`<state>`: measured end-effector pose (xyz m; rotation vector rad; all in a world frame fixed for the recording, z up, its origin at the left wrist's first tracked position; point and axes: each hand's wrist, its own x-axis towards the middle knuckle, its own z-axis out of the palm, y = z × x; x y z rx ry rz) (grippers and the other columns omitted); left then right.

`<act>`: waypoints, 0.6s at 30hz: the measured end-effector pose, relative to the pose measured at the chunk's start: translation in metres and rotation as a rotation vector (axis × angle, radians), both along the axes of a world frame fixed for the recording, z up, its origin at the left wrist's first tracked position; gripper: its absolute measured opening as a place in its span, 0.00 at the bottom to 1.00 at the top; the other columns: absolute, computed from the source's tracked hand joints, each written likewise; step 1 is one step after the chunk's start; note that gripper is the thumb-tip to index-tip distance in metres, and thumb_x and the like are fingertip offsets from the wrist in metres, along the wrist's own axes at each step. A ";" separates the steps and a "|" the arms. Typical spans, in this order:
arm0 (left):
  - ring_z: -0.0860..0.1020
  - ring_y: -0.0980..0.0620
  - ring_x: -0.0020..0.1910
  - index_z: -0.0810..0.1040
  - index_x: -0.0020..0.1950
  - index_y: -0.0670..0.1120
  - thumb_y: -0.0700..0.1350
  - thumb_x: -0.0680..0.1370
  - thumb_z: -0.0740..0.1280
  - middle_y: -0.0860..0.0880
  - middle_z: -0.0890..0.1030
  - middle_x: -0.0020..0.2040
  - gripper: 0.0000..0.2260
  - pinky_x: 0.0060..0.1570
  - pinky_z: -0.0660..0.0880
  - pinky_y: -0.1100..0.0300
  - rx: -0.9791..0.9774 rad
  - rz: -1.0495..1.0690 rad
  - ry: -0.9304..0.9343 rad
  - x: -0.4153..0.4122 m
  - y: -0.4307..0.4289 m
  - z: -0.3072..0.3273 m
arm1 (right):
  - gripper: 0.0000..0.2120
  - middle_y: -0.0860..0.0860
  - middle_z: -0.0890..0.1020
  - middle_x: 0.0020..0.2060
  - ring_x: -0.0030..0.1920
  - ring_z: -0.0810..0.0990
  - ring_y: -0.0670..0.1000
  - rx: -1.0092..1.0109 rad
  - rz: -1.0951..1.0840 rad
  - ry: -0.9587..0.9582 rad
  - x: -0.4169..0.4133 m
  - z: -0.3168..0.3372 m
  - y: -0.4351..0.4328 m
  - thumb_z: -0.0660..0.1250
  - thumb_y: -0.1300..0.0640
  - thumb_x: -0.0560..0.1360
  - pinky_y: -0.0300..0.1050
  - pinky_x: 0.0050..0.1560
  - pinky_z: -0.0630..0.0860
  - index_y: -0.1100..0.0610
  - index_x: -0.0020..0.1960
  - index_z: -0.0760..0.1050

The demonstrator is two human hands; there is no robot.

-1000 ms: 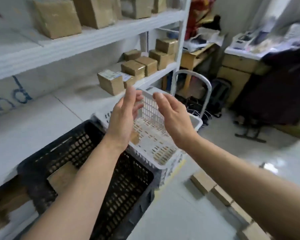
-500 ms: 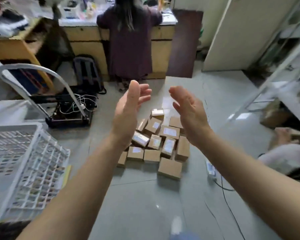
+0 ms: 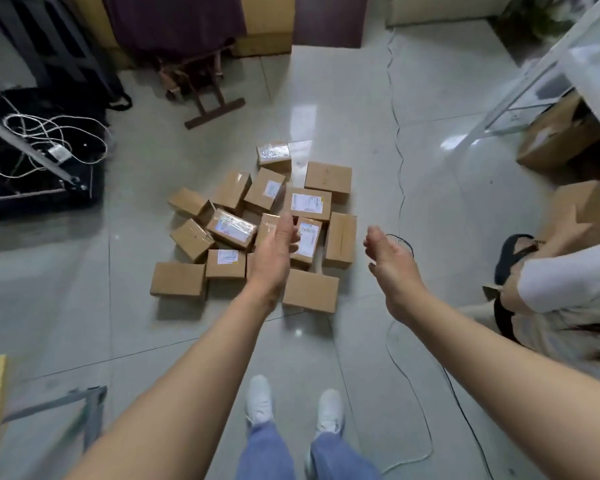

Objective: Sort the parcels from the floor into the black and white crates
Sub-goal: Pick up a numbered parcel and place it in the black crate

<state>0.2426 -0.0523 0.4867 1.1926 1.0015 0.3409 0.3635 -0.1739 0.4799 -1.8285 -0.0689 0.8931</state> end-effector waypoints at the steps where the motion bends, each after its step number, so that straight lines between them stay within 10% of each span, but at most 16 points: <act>1: 0.79 0.56 0.46 0.77 0.48 0.52 0.59 0.80 0.54 0.55 0.81 0.44 0.17 0.45 0.73 0.65 -0.018 -0.010 0.022 0.004 0.004 -0.026 | 0.21 0.47 0.79 0.59 0.62 0.75 0.47 -0.035 -0.023 0.021 0.003 -0.026 0.001 0.61 0.40 0.76 0.48 0.66 0.69 0.53 0.60 0.76; 5: 0.78 0.69 0.33 0.77 0.44 0.51 0.55 0.82 0.55 0.57 0.81 0.36 0.15 0.31 0.70 0.77 0.002 -0.044 0.101 0.025 0.025 -0.133 | 0.23 0.48 0.77 0.58 0.61 0.74 0.48 -0.124 -0.061 0.080 0.019 -0.143 0.003 0.60 0.40 0.76 0.48 0.65 0.69 0.53 0.65 0.73; 9: 0.76 0.73 0.31 0.75 0.42 0.52 0.55 0.82 0.55 0.59 0.78 0.37 0.14 0.26 0.66 0.80 0.006 -0.087 0.197 0.042 0.038 -0.250 | 0.16 0.40 0.75 0.42 0.44 0.73 0.38 -0.197 -0.076 0.111 0.036 -0.263 0.007 0.59 0.40 0.77 0.36 0.43 0.68 0.49 0.57 0.73; 13: 0.75 0.64 0.33 0.70 0.39 0.55 0.58 0.81 0.54 0.60 0.76 0.34 0.14 0.28 0.68 0.71 0.013 -0.158 0.358 0.048 0.036 -0.367 | 0.12 0.40 0.70 0.36 0.38 0.69 0.36 -0.292 -0.074 0.126 0.047 -0.374 -0.005 0.58 0.40 0.78 0.31 0.37 0.62 0.48 0.43 0.69; 18: 0.73 0.58 0.42 0.76 0.51 0.50 0.61 0.80 0.53 0.54 0.76 0.44 0.18 0.34 0.63 0.63 -0.107 -0.254 0.507 0.054 0.028 -0.483 | 0.16 0.43 0.70 0.37 0.36 0.67 0.40 -0.399 -0.110 0.184 0.059 -0.485 -0.015 0.57 0.38 0.77 0.35 0.36 0.63 0.51 0.51 0.67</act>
